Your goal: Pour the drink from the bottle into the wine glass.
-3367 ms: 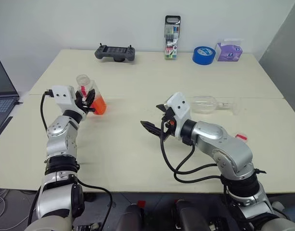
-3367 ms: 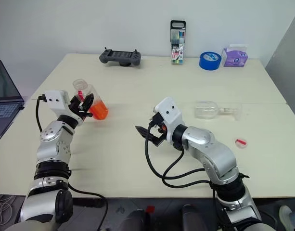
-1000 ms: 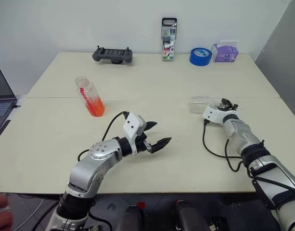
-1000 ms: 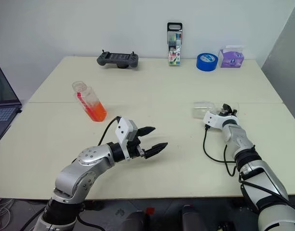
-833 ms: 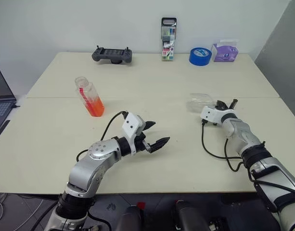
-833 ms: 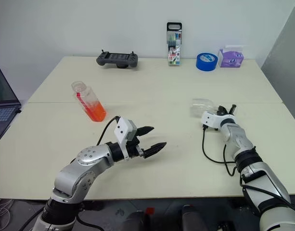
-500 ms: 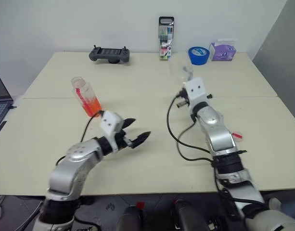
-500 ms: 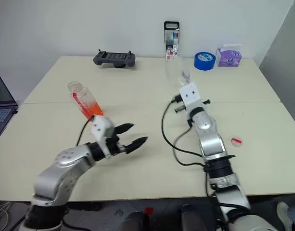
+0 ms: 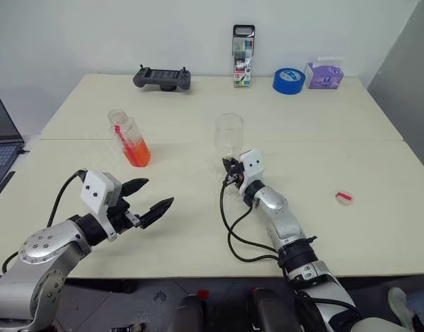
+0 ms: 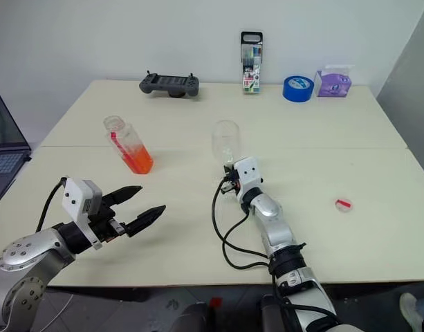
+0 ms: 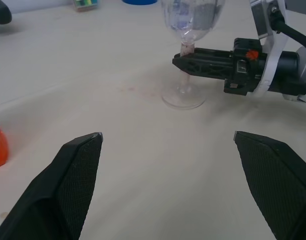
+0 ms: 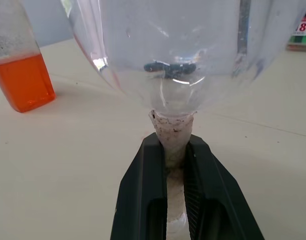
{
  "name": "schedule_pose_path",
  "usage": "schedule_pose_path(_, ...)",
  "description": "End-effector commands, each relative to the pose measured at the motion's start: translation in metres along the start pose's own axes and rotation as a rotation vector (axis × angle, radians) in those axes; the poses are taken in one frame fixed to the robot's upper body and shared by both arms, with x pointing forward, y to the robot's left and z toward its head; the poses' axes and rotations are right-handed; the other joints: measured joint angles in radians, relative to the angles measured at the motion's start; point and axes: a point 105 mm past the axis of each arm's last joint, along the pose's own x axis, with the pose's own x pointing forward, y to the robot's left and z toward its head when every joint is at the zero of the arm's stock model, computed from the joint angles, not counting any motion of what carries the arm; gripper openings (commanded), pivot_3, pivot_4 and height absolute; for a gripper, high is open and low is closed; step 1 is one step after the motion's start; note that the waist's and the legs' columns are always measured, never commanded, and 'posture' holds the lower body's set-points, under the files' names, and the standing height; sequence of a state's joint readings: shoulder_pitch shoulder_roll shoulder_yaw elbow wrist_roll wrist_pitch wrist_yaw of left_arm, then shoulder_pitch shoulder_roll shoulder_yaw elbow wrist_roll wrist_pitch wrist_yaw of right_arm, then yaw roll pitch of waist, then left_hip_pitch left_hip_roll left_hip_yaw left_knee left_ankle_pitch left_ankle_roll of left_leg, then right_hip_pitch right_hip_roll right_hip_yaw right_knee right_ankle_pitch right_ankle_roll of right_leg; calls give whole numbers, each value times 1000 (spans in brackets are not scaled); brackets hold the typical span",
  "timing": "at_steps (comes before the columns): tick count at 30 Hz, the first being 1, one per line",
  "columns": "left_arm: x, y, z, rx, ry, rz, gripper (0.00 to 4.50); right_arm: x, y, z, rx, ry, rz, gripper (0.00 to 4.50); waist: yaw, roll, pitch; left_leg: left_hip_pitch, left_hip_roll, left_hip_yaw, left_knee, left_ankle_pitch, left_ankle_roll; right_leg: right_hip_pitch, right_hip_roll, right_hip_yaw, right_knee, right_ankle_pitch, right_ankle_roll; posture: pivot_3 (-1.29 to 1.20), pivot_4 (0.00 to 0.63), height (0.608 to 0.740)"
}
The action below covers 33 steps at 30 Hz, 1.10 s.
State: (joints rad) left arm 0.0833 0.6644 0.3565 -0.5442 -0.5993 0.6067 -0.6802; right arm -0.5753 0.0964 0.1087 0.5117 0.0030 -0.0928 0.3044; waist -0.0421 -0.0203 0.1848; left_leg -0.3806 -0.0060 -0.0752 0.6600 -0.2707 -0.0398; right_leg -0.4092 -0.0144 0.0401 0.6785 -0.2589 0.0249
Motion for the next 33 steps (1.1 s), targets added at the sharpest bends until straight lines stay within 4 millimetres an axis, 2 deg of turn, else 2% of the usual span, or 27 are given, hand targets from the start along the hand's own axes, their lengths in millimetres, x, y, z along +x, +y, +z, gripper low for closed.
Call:
schedule_pose_path(1,3,-5,8,24,-30,-10,4500,3,12,4,-40,-54,27,163,-1,0,0,0,0,0,0,0,0,0,0,0,0,0,0,0,150,740)
schedule_pose_path(4,8,-2,7,20,-32,-7,4500,5,18,-6,-35,-36,26,163,-3,0,0,0,0,0,0,0,0,0,0,0,0,0,0,0,150,740)
schedule_pose_path(14,15,2,8,24,-40,-7,4500,14,28,-8,-52,-33,30,163,-16,-1,-1,1,2,-1,-1,0,0,0,2,0,1,0,0,0,150,740)
schedule_pose_path(27,22,3,8,24,-40,-17,4500,12,25,-20,-41,37,40,163,-17,-1,-1,1,2,-1,-1,0,0,0,2,1,1,0,0,0,150,740)
schedule_pose_path(28,23,3,8,25,-42,-16,4500,12,24,-20,-42,40,36,893,-17,-1,-1,2,2,-1,-1,0,0,0,2,1,1,0,0,0,150,740)
schedule_pose_path(29,23,5,9,28,-45,-9,4500,12,24,-20,-41,42,35,1094,-16,-1,-1,2,2,-1,-1,0,0,0,2,1,1,0,0,0,150,740)
schedule_pose_path(33,25,6,8,26,-47,-4,4500,13,24,-18,-36,44,36,2539,-15,-1,-1,0,1,-1,-1,0,0,-1,2,1,1,0,0,0,150,740)
